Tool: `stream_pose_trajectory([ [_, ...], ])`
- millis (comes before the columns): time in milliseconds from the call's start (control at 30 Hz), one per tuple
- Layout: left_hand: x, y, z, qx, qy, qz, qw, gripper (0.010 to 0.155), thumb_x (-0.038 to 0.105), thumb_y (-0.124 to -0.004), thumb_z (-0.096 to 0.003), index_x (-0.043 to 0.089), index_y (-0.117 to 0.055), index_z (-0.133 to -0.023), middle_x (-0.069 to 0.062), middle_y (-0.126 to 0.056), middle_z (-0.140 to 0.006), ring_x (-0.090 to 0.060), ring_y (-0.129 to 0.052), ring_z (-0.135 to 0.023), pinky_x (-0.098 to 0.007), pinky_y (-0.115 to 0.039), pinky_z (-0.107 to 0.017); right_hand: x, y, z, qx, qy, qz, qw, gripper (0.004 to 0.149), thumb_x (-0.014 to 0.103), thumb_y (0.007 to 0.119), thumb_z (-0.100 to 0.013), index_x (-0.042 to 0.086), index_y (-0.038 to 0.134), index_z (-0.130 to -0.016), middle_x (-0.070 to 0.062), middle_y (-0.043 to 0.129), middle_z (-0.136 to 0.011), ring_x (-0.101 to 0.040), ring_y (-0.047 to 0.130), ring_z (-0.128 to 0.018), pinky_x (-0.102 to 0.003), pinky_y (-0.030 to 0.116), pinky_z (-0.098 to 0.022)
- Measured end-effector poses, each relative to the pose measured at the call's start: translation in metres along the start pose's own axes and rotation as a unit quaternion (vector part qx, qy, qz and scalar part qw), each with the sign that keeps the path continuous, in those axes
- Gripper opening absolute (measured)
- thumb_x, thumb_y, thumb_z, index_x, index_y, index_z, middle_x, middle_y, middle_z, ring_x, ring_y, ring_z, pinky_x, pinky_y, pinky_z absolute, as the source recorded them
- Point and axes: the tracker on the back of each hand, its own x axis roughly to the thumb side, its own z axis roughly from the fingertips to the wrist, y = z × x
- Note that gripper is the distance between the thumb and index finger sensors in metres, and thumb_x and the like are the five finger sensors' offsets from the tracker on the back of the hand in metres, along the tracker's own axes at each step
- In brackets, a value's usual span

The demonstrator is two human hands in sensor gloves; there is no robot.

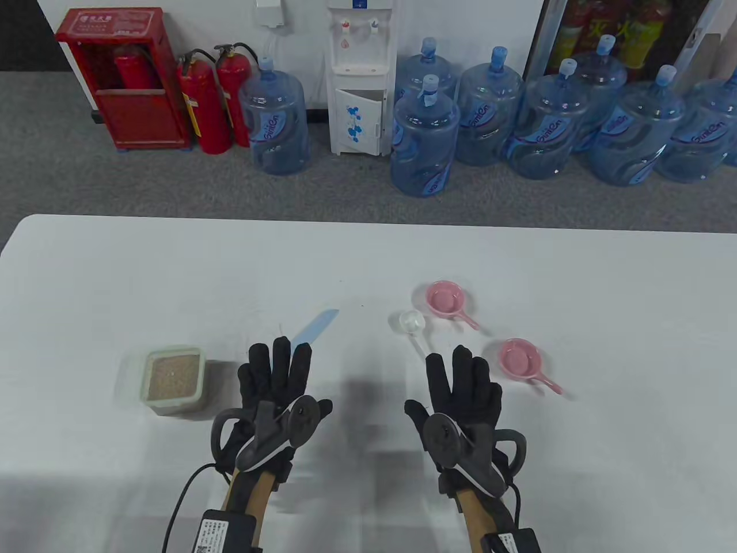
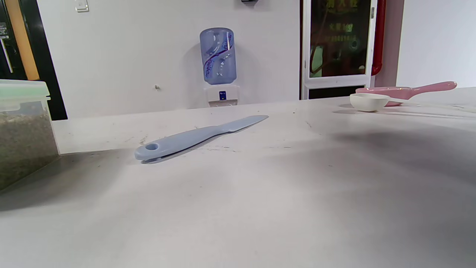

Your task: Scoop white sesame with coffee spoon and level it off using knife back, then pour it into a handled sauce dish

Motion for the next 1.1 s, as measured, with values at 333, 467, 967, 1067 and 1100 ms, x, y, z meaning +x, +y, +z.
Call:
stream_pose_trajectory([
  [333, 0.001, -0.001, -0.001, -0.01, 0.005, -0.002, 1.0, 0.091, 0.069, -0.048, -0.0483, 0.026, -0.003, -0.116, -0.015, -0.005, -0.123, -0.053, -0.012, -0.112, -0.064, -0.031, -0.083, -0.002, -0.002, -0.002, 0.011, 0.007, -0.016, 1.0, 0.081, 0.068, 0.054, -0.058, 0.028, 0.025, -0.123, -0.017, 0.007, -0.124, -0.046, 0.019, -0.112, -0.07, 0.034, -0.076],
  [467, 0.0, -0.001, -0.001, -0.008, 0.008, -0.003, 1.0, 0.091, 0.069, -0.048, -0.0485, 0.026, -0.004, -0.116, -0.015, -0.006, -0.124, -0.052, -0.012, -0.112, -0.064, -0.031, -0.083, -0.002, -0.002, -0.003, 0.013, 0.008, -0.019, 1.0, 0.081, 0.068, 0.054, -0.058, 0.029, 0.024, -0.123, -0.017, 0.007, -0.125, -0.046, 0.019, -0.112, -0.07, 0.034, -0.077],
  [967, -0.009, -0.005, -0.01, -0.026, 0.06, 0.001, 0.998, 0.092, 0.069, -0.049, -0.0494, 0.024, -0.007, -0.117, -0.018, -0.004, -0.123, -0.053, -0.009, -0.11, -0.064, -0.029, -0.082, -0.01, -0.002, -0.007, 0.016, 0.02, -0.039, 0.999, 0.081, 0.068, 0.054, -0.058, 0.028, 0.025, -0.123, -0.017, 0.005, -0.124, -0.046, 0.017, -0.112, -0.069, 0.034, -0.077],
  [1067, -0.022, 0.004, -0.016, -0.024, 0.094, 0.003, 0.995, 0.092, 0.07, -0.05, -0.0495, 0.024, -0.008, -0.118, -0.018, -0.005, -0.123, -0.054, -0.008, -0.11, -0.065, -0.029, -0.082, -0.01, -0.004, -0.006, 0.012, 0.019, -0.046, 0.999, 0.08, 0.066, 0.054, -0.059, 0.028, 0.026, -0.123, -0.017, 0.005, -0.124, -0.046, 0.017, -0.112, -0.069, 0.034, -0.077],
  [1100, -0.027, 0.006, -0.018, -0.029, 0.108, 0.001, 0.994, 0.092, 0.07, -0.05, -0.0498, 0.024, -0.008, -0.118, -0.018, -0.004, -0.123, -0.054, -0.008, -0.11, -0.065, -0.03, -0.082, -0.01, -0.004, -0.006, 0.011, 0.019, -0.048, 0.999, 0.08, 0.065, 0.054, -0.059, 0.027, 0.026, -0.123, -0.017, 0.005, -0.124, -0.046, 0.018, -0.112, -0.069, 0.035, -0.077],
])
